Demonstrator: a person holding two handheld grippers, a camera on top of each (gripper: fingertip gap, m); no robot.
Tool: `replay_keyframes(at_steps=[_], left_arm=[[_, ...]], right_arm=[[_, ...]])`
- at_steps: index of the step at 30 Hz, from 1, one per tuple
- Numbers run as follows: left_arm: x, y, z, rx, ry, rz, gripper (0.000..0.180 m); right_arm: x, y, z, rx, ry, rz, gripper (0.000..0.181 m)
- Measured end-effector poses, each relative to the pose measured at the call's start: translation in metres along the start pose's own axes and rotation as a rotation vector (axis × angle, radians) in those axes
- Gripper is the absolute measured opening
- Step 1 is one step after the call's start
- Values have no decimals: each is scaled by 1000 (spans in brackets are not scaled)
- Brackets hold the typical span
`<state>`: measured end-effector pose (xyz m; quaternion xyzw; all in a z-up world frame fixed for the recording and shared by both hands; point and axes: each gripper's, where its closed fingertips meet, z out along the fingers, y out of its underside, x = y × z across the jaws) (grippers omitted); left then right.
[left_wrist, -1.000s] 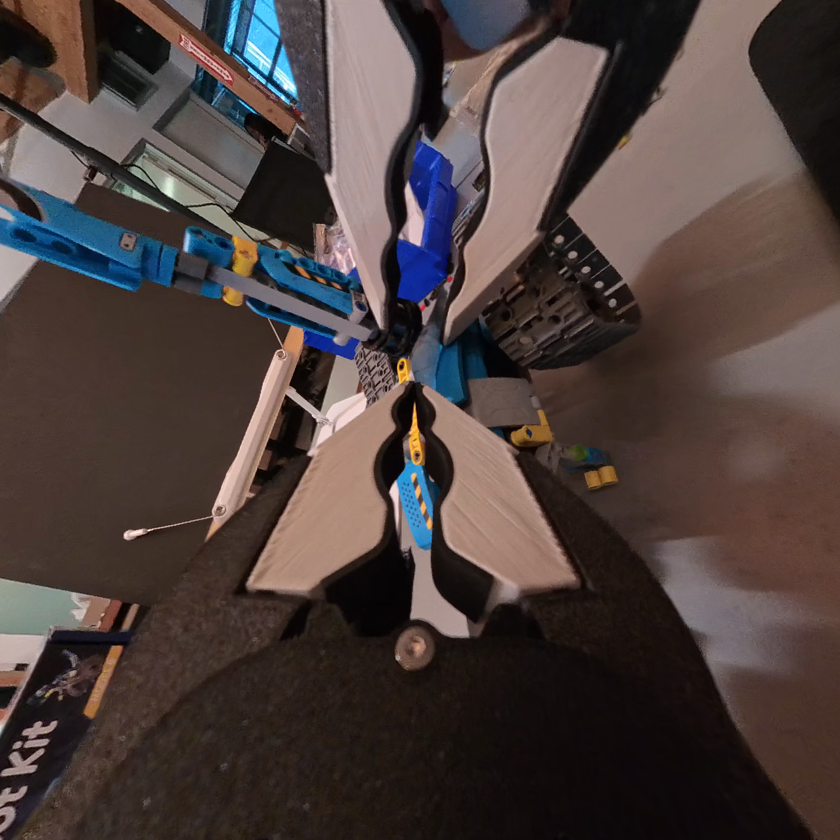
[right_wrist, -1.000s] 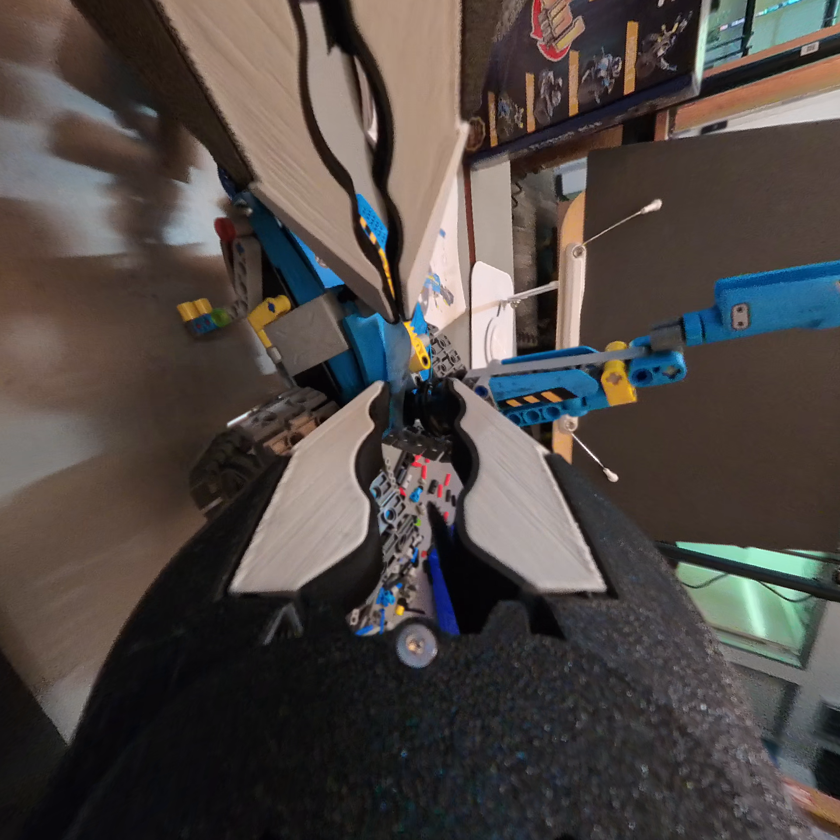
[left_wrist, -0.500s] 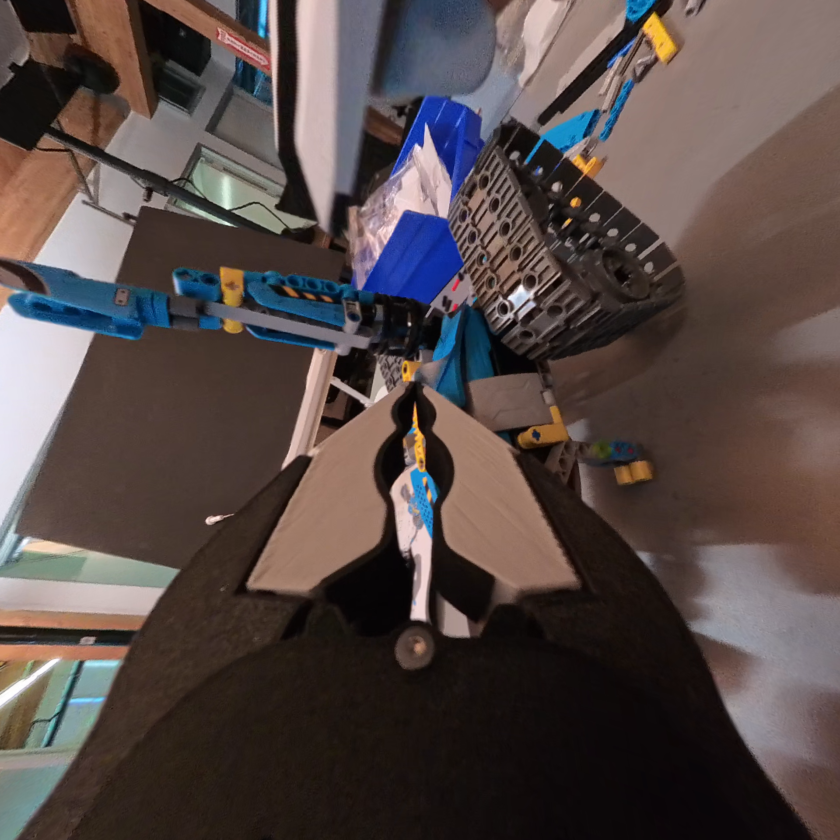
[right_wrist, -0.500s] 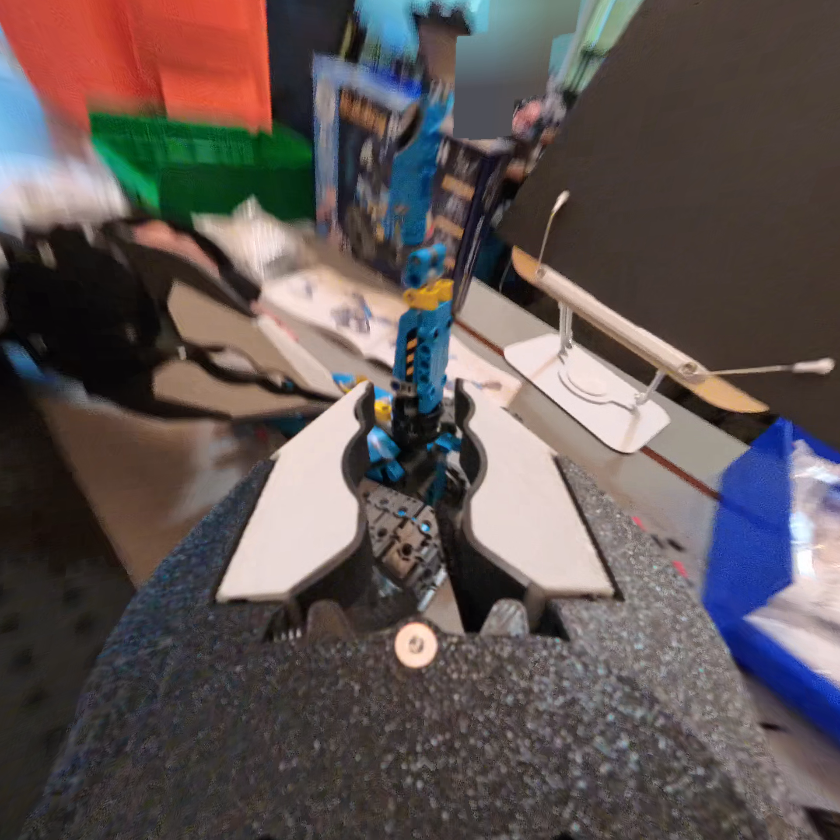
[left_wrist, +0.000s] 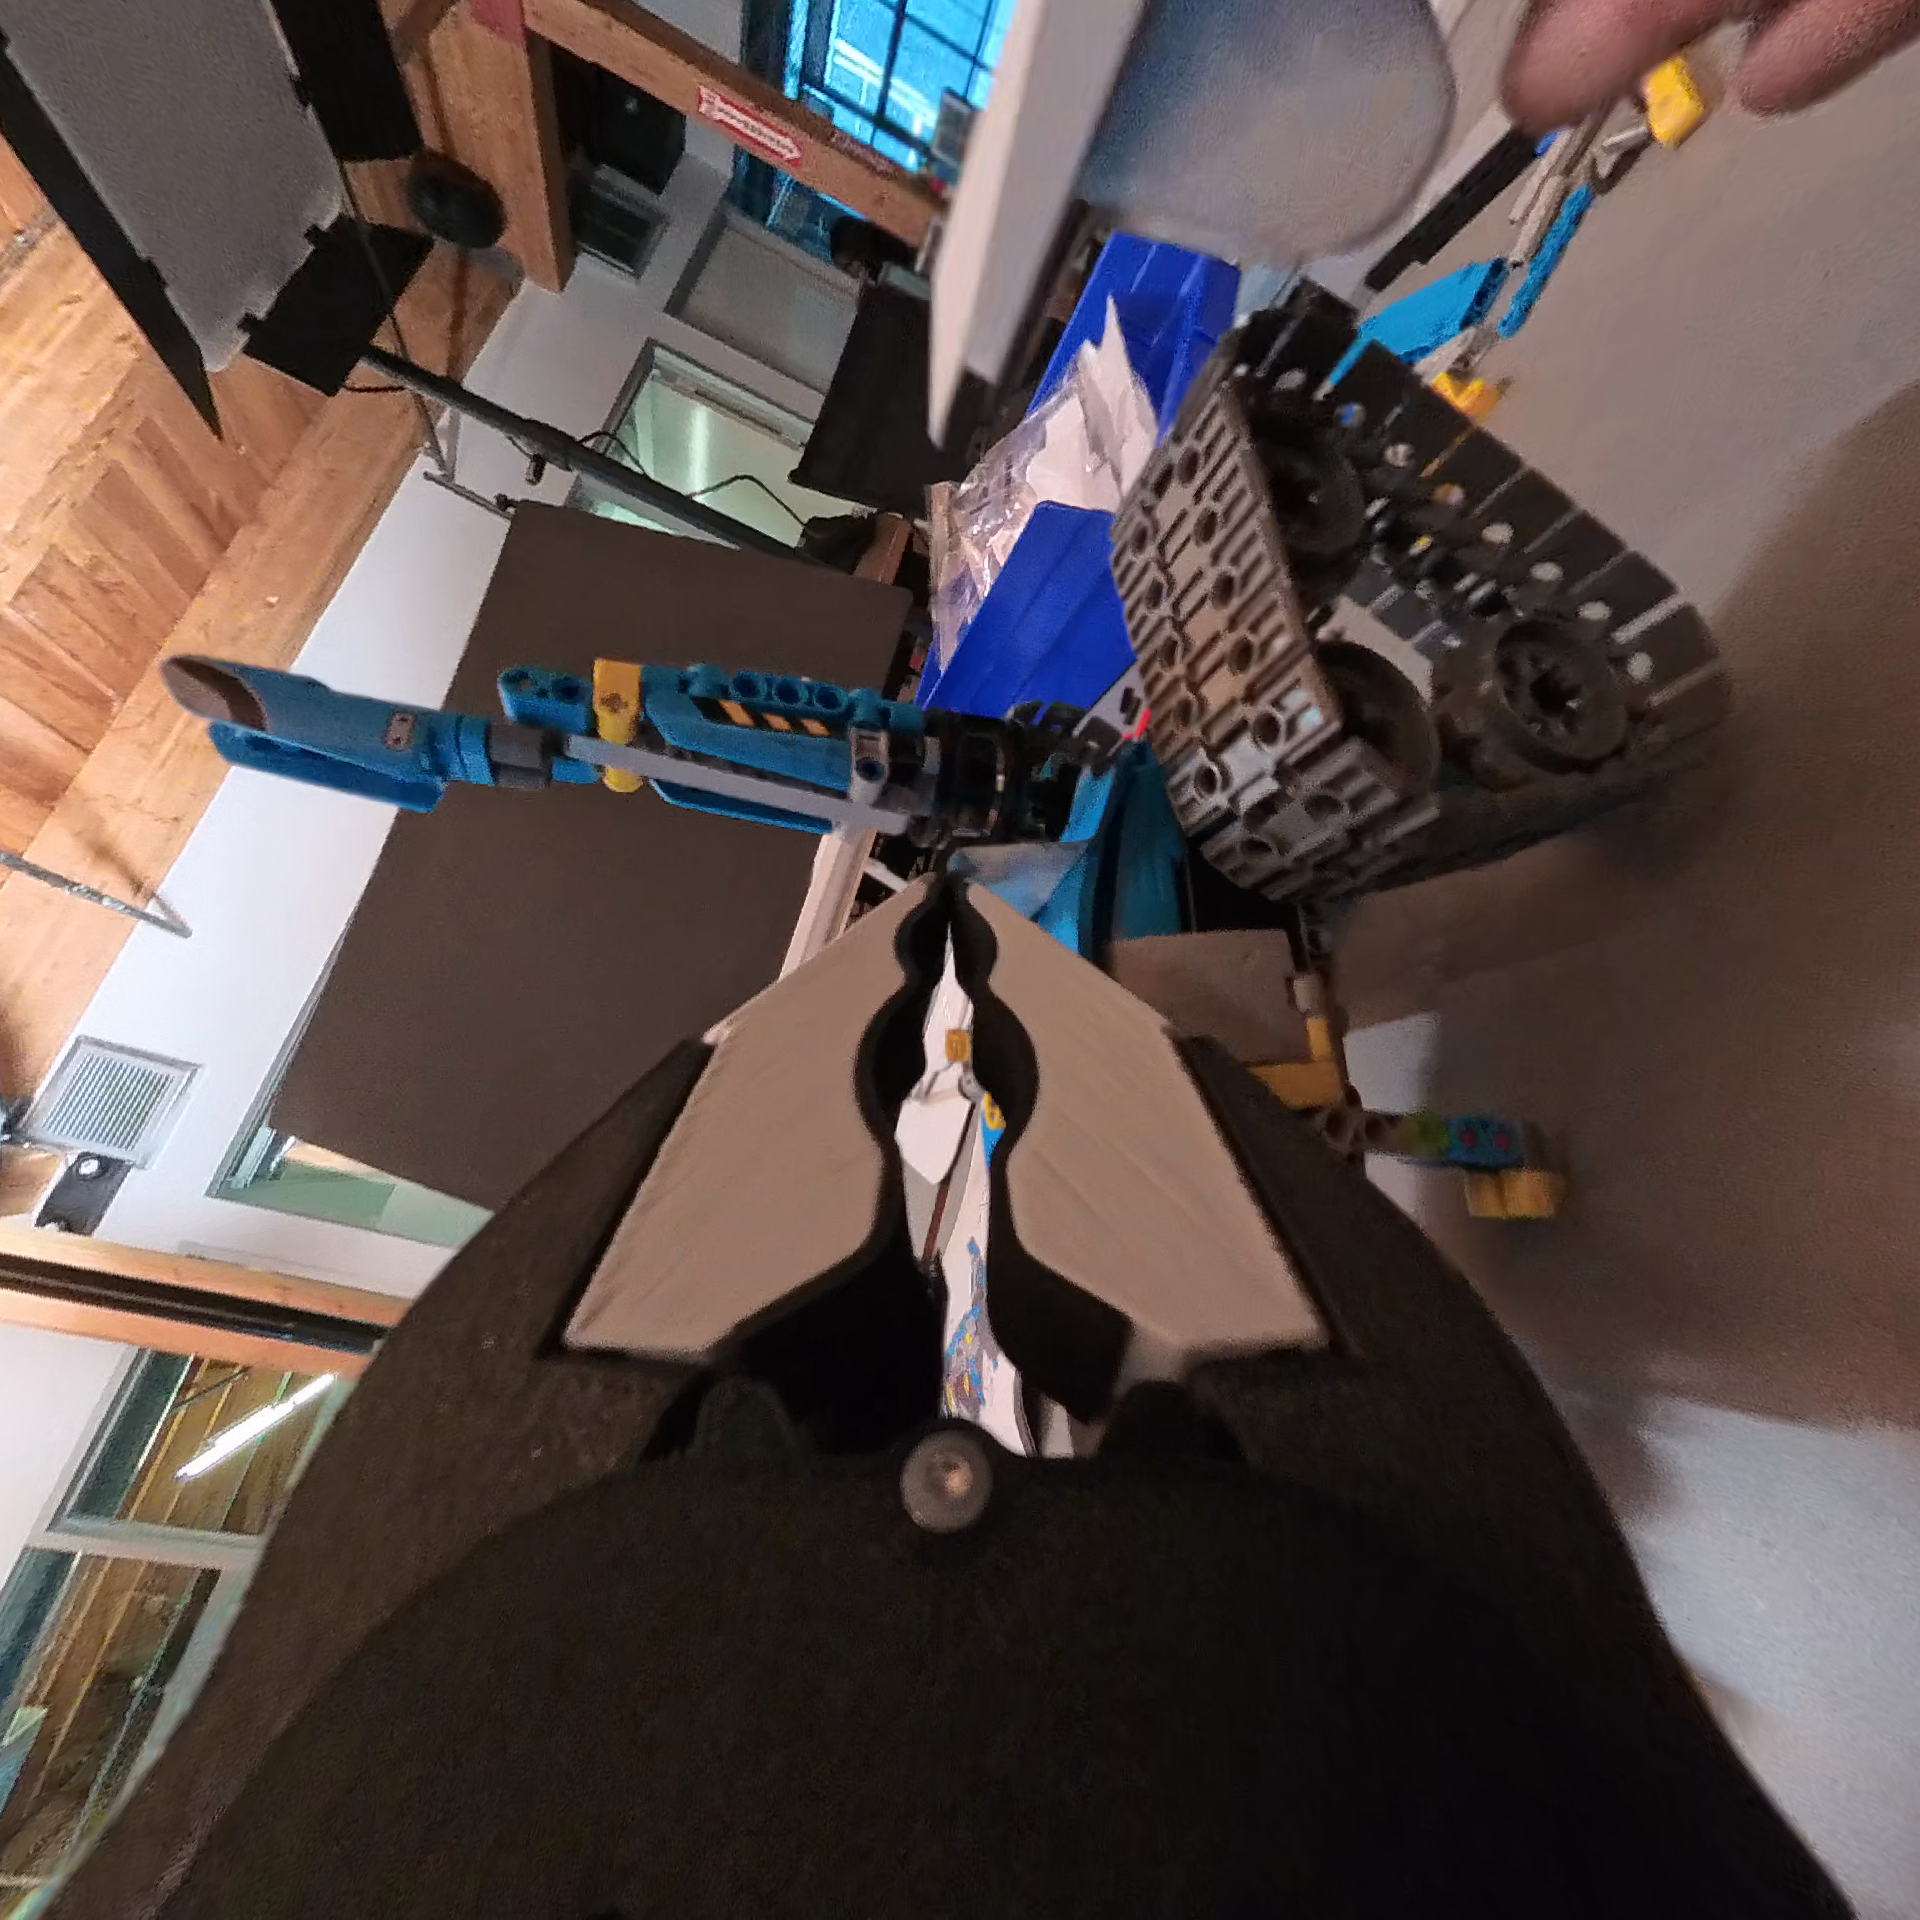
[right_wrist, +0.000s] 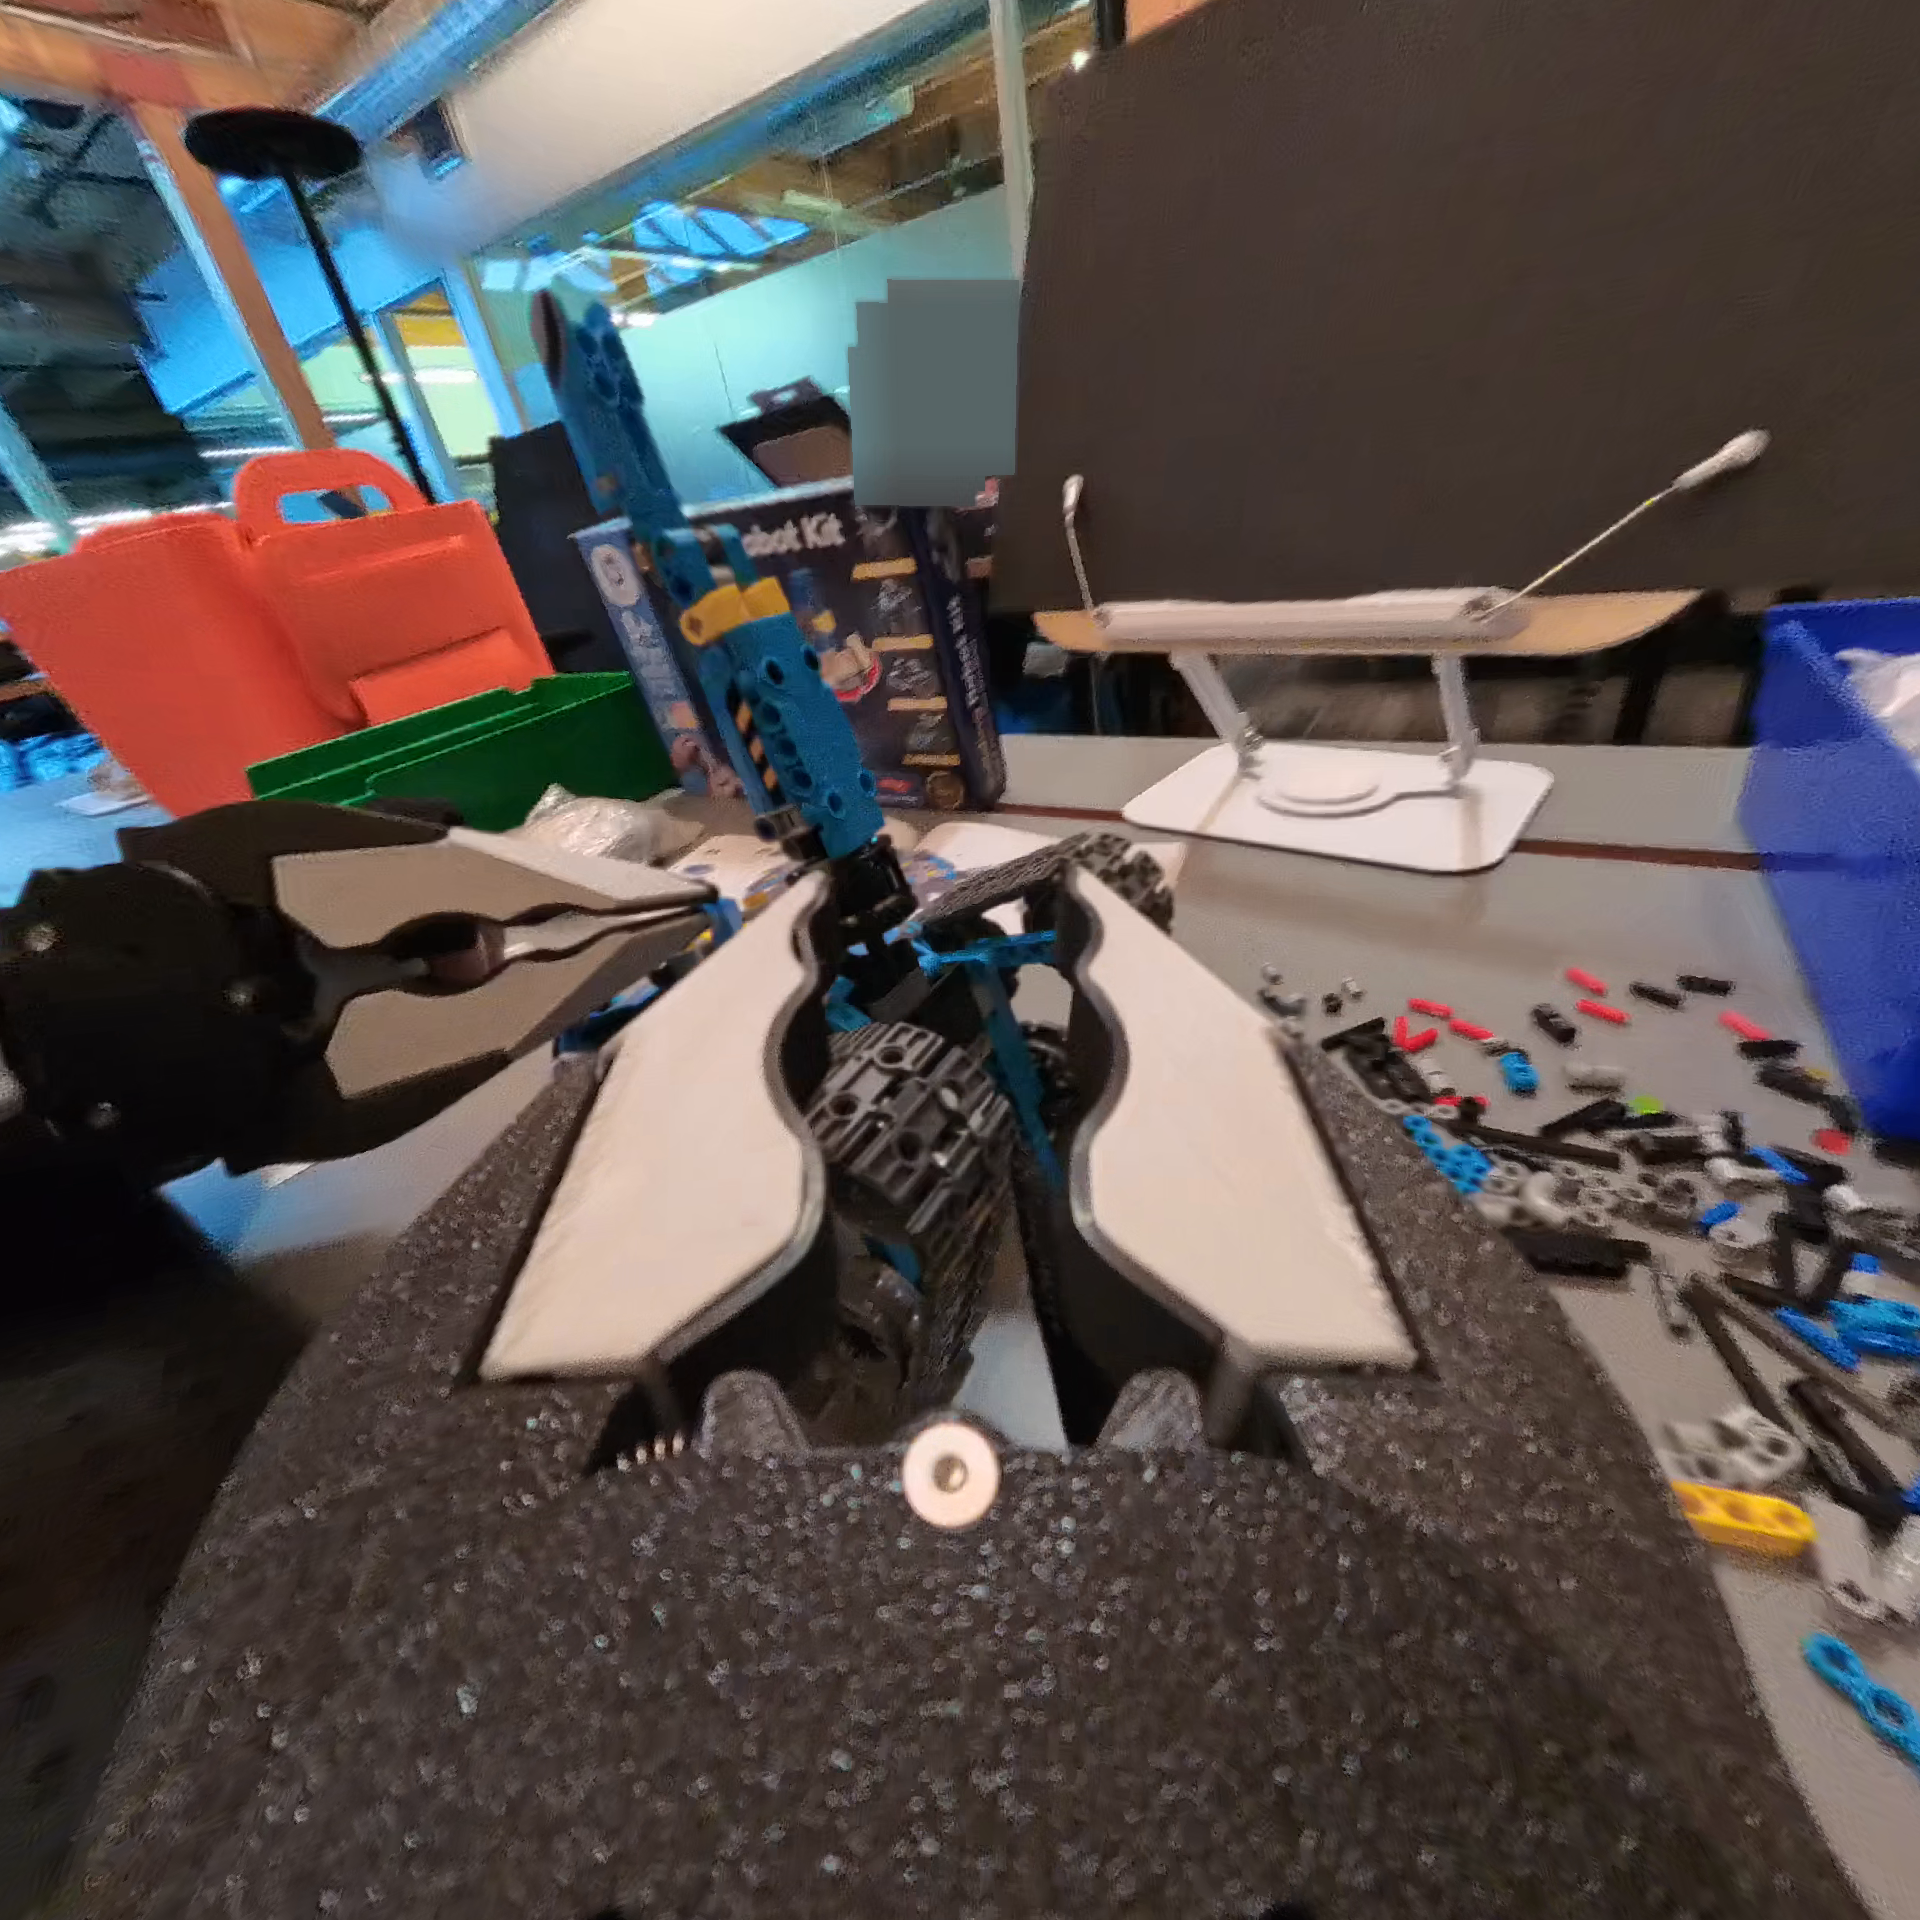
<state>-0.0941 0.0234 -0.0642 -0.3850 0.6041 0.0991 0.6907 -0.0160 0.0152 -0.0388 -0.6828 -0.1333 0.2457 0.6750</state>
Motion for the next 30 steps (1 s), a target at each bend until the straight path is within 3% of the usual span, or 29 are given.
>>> replay_keyframes(at_steps=[5,11,14,18,20,22,26,30], left_arm=[[-11,-10,-6,27,-70,-27,0],[-59,-20,-38,117,-168,-172,0],[-52,-11,-43,106,-182,-148,0],[-41,-7,-37,86,-194,-129,0],[-39,-5,-35,77,-203,-129,0],[-38,-3,-34,74,-206,-113,0],[-43,2,-35,70,-238,-111,0],[-49,5,-37,81,-259,-130,0]], right_arm=[[-26,22,8,-98,-143,45,39],[-24,12,4,-32,-100,-10,34],[-27,10,7,-32,-133,-2,35],[-20,-22,-3,101,-155,60,32],[-15,-59,-9,208,-231,165,29],[-19,-90,-11,216,-339,230,29],[-32,-114,-2,-55,-455,213,30],[-57,-55,-9,-377,-531,235,33]])
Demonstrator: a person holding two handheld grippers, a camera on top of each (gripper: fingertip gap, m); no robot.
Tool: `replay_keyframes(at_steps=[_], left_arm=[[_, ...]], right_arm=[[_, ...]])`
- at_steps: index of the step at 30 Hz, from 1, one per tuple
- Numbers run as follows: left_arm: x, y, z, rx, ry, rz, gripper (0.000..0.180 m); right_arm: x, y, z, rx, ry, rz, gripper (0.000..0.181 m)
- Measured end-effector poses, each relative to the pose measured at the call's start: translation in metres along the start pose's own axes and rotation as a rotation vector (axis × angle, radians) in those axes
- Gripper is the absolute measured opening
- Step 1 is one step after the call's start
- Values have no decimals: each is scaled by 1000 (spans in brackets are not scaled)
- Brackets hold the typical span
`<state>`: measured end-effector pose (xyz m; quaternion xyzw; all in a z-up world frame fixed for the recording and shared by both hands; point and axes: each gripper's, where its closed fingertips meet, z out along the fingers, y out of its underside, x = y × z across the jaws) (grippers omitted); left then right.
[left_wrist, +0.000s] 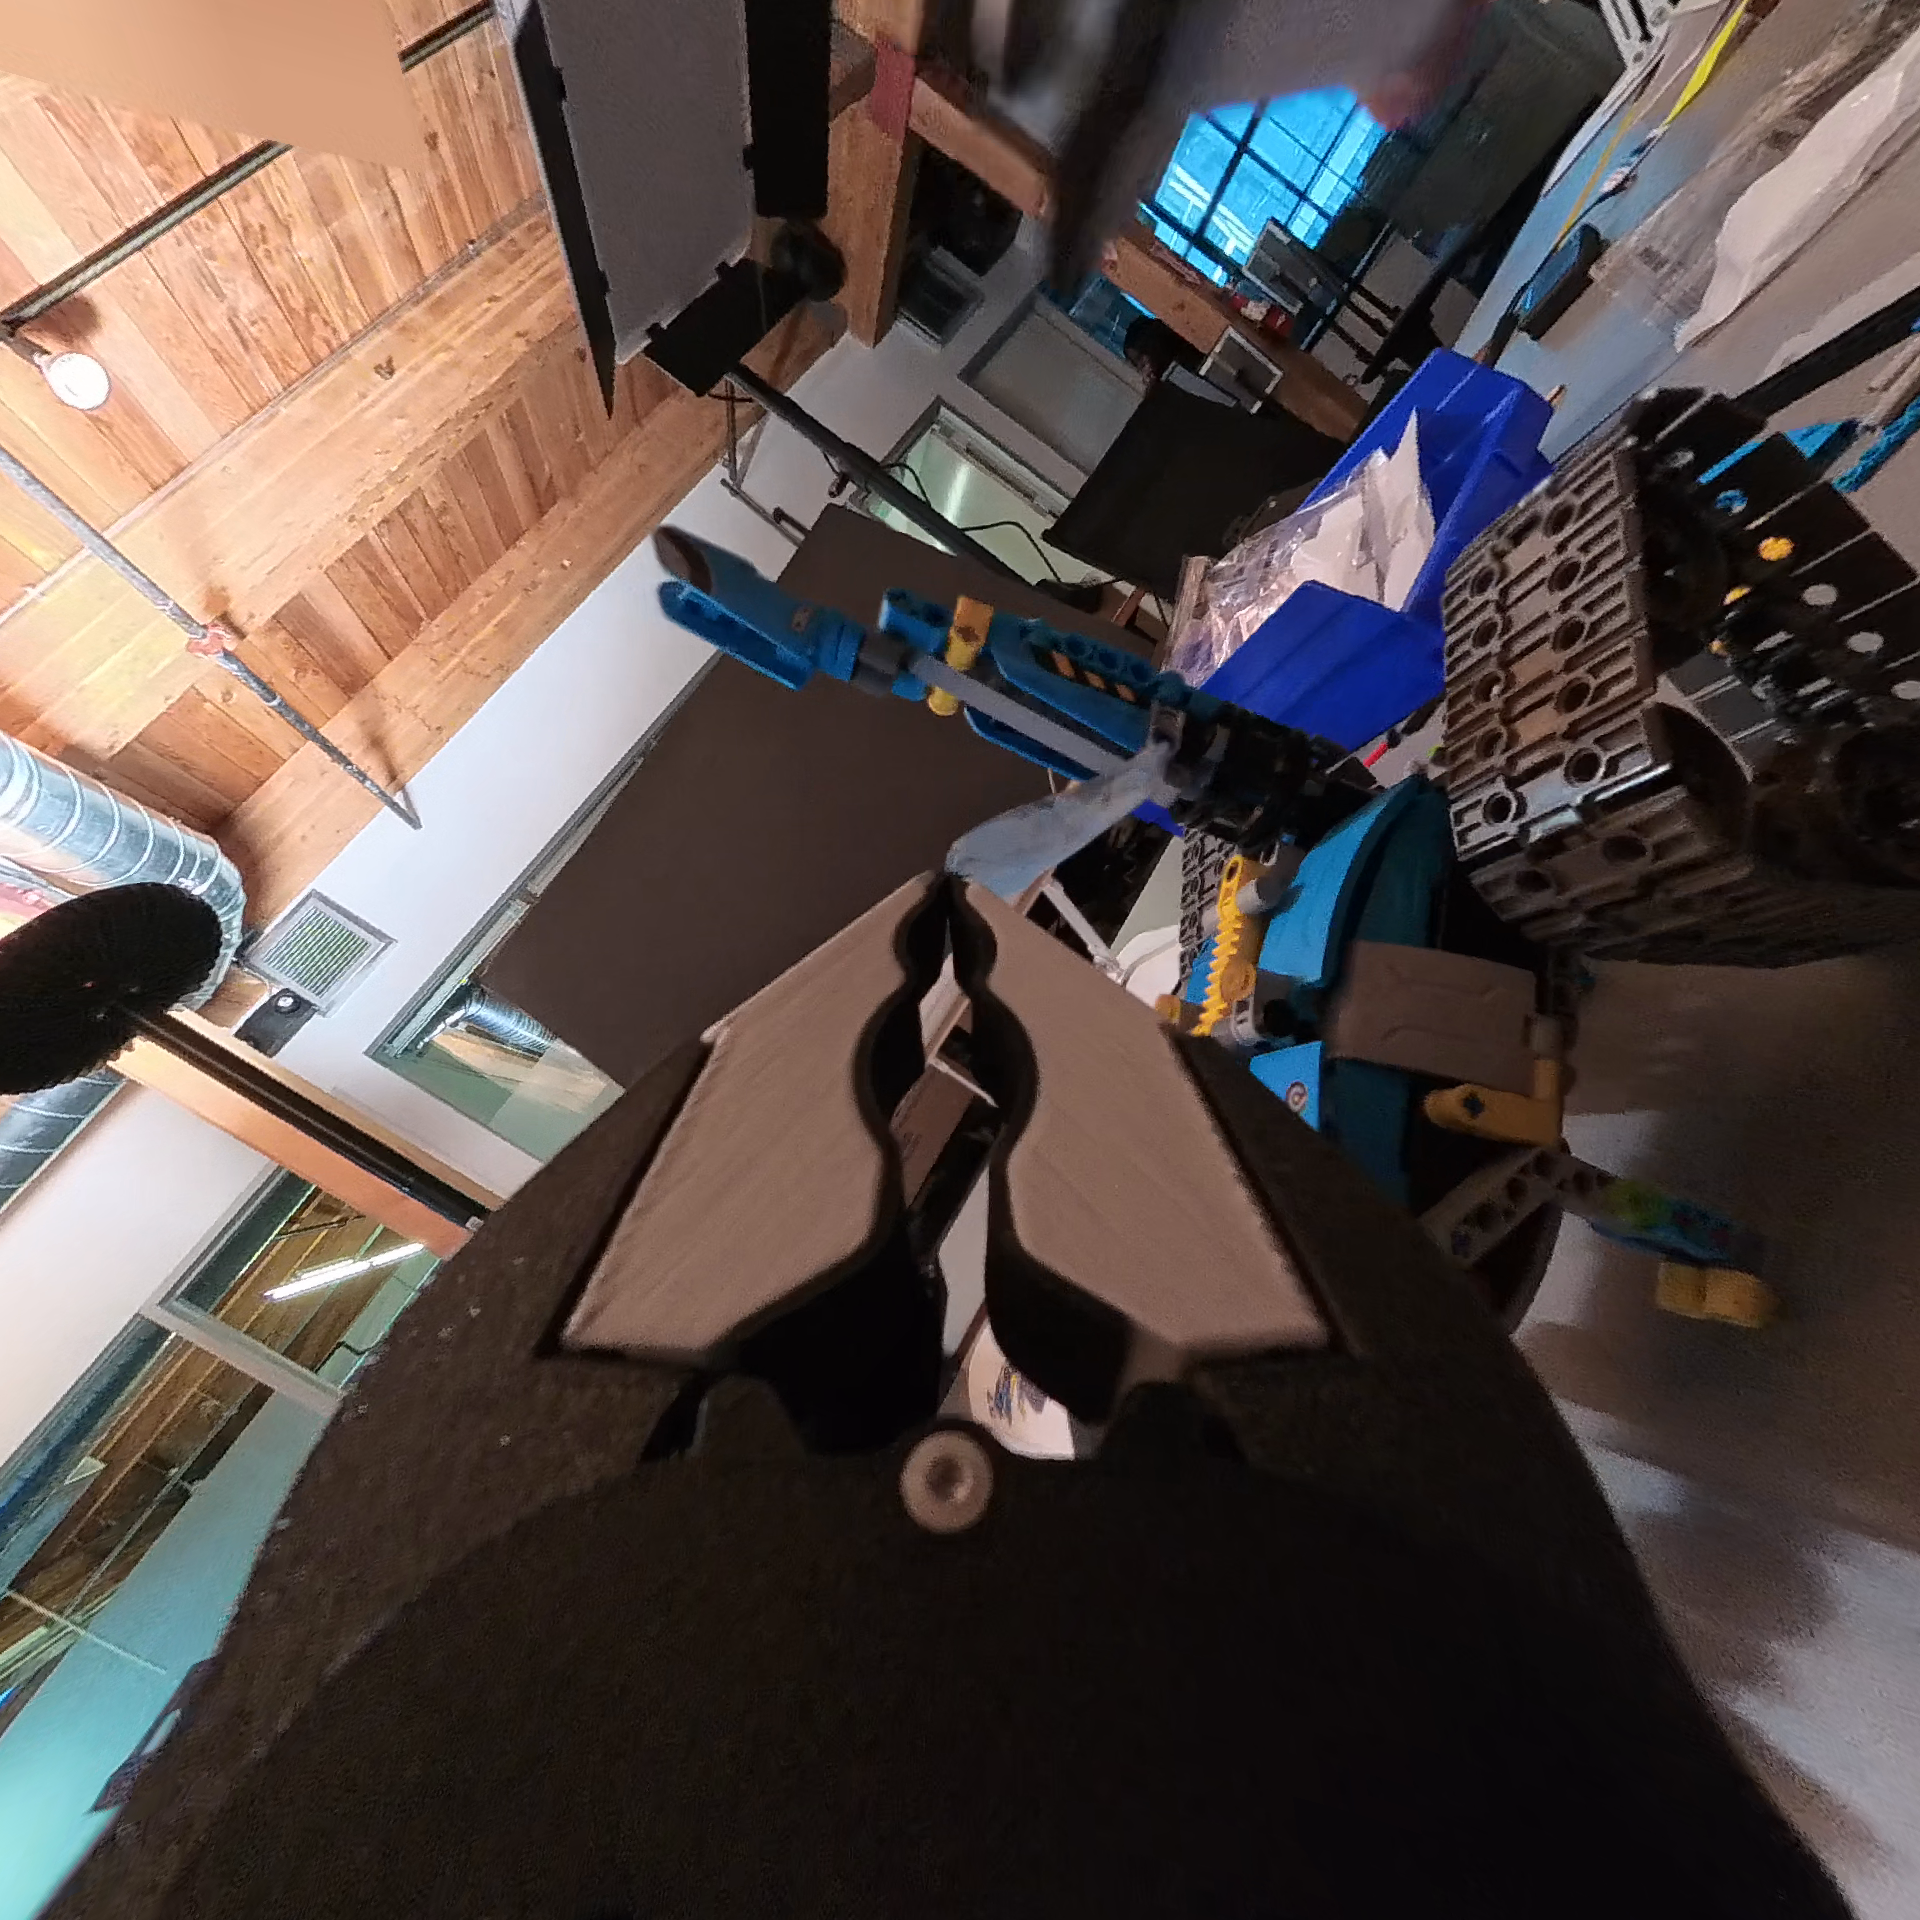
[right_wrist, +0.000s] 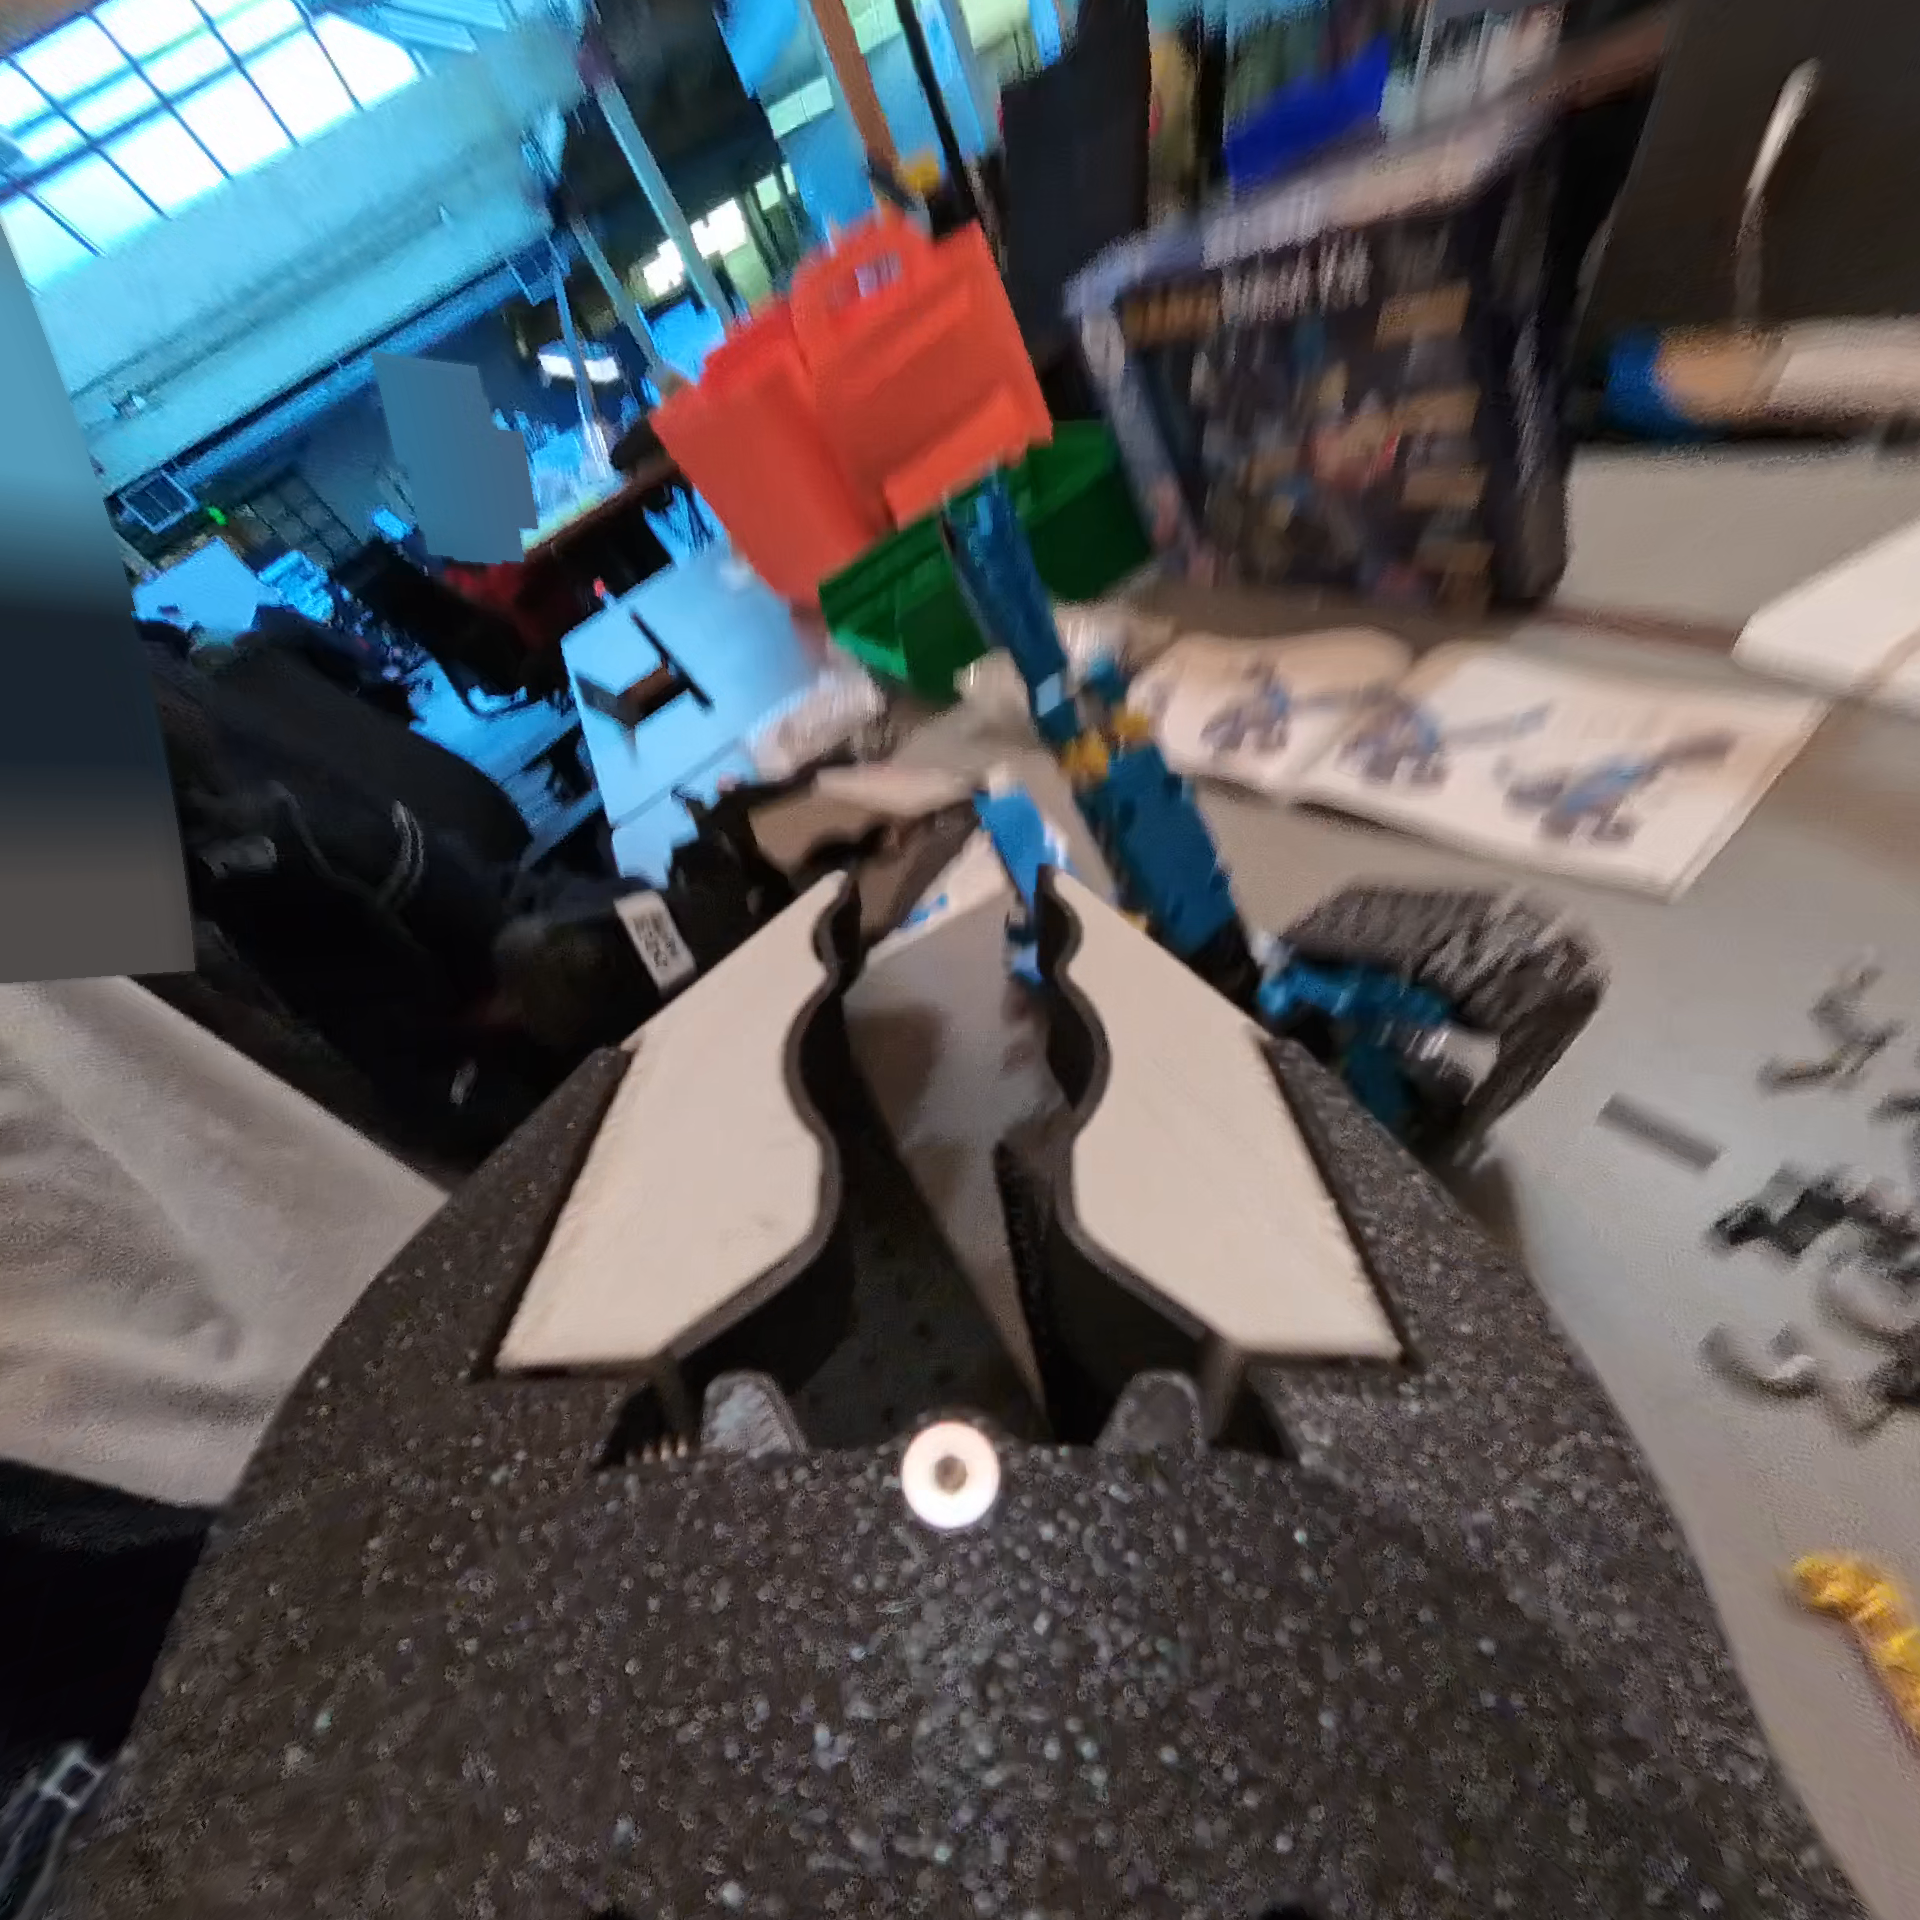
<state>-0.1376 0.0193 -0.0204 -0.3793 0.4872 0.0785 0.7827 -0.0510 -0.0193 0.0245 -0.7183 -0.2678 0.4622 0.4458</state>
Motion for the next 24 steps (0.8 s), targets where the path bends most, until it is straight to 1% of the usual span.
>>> replay_keyframes(at_steps=[2,3,8,11,16,18,19,21,24], left_arm=[[-1,-5,-2,34,-6,7,0],[0,-8,-3,49,-10,22,0],[-2,-24,-9,105,-45,93,0],[1,-31,-12,133,-43,130,0],[10,-34,-13,145,-32,181,0],[13,-35,-13,149,-34,213,0],[14,-36,-13,149,-35,216,0],[15,-37,-14,155,-36,219,0],[12,-40,-15,161,-50,234,0]], right_arm=[[12,45,19,-105,59,97,42],[17,59,28,-117,94,150,44],[-4,68,57,-70,-73,323,44],[-7,58,55,-36,-148,403,47],[-9,49,51,2,-253,537,41],[-9,49,51,10,-281,563,25],[-7,49,51,17,-276,578,22],[1,54,53,3,-228,583,26],[-3,52,50,-5,-225,561,28]])
